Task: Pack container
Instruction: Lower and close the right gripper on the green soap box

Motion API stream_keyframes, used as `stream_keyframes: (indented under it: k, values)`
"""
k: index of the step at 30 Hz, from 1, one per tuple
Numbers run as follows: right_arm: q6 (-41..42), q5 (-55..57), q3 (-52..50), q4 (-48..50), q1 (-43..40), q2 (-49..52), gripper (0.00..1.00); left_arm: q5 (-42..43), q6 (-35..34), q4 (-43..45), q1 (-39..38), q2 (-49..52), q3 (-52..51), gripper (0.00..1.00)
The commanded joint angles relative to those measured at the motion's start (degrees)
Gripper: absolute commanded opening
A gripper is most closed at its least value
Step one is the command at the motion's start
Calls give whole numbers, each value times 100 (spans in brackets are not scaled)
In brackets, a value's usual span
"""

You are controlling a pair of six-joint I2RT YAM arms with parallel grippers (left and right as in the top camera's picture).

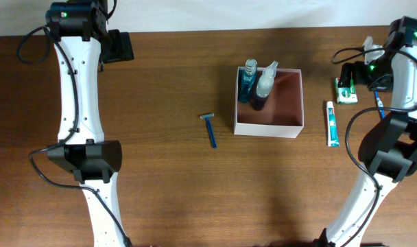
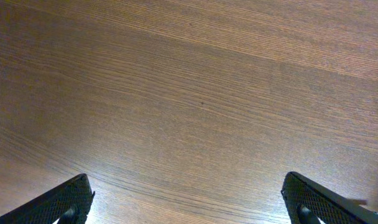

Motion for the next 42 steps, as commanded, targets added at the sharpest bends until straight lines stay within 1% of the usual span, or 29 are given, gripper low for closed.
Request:
stream_keyframes:
  k: [1,6,18,28,42]
  values:
    - [-66,61,61,173,92,188,99,-59,-55,-2,26,-87,-13,99]
    - [-50,20,61,96,166,203,99,-59,-55,-2,26,-87,-13,99]
    - [-57,103,50,334,179,603,99,-59,-55,-2,26,-87,-13,99]
    - [-57,584,50,562,245,876,99,-59,-55,-2,26,-87,-13,99]
    - [-55,627,50,804,249,1012,99,-59,-55,-2,26,-87,-13,99]
